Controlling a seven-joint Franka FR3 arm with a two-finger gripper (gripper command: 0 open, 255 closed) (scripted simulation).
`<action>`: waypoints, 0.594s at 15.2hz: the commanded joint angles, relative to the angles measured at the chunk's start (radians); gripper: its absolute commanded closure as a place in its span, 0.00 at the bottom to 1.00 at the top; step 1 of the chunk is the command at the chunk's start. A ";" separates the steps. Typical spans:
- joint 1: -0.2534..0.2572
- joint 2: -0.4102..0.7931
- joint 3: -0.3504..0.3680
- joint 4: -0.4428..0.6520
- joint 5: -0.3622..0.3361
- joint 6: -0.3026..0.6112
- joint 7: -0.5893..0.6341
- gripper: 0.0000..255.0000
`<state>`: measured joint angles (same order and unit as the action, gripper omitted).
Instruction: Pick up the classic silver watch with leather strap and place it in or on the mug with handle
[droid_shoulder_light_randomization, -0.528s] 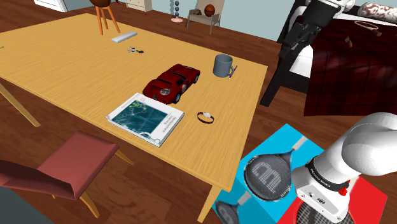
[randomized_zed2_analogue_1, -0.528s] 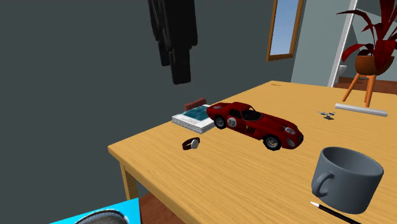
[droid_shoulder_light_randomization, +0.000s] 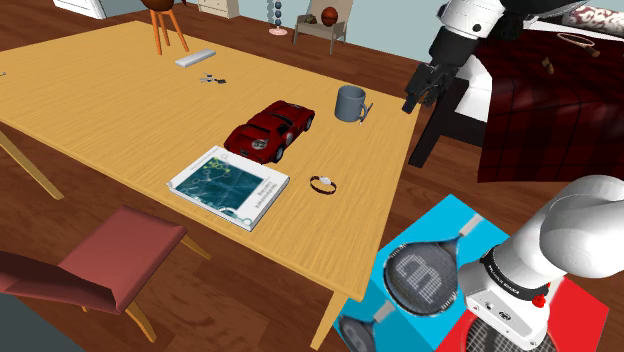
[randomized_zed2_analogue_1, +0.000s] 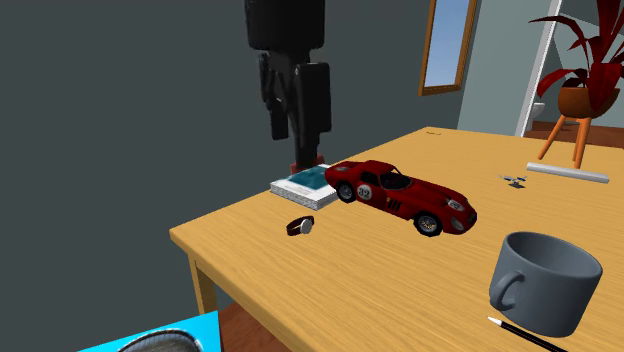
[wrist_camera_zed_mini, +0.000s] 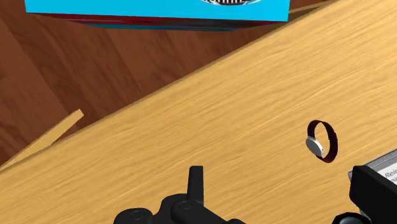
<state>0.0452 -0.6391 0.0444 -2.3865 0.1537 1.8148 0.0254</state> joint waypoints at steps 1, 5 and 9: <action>0.016 0.049 0.023 -0.004 0.009 0.040 0.003 0.00; 0.048 0.161 0.073 0.000 0.023 0.120 0.013 0.00; 0.077 0.282 0.122 0.018 0.028 0.196 0.025 0.00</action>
<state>0.1167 -0.3935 0.1556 -2.3740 0.1815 1.9865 0.0505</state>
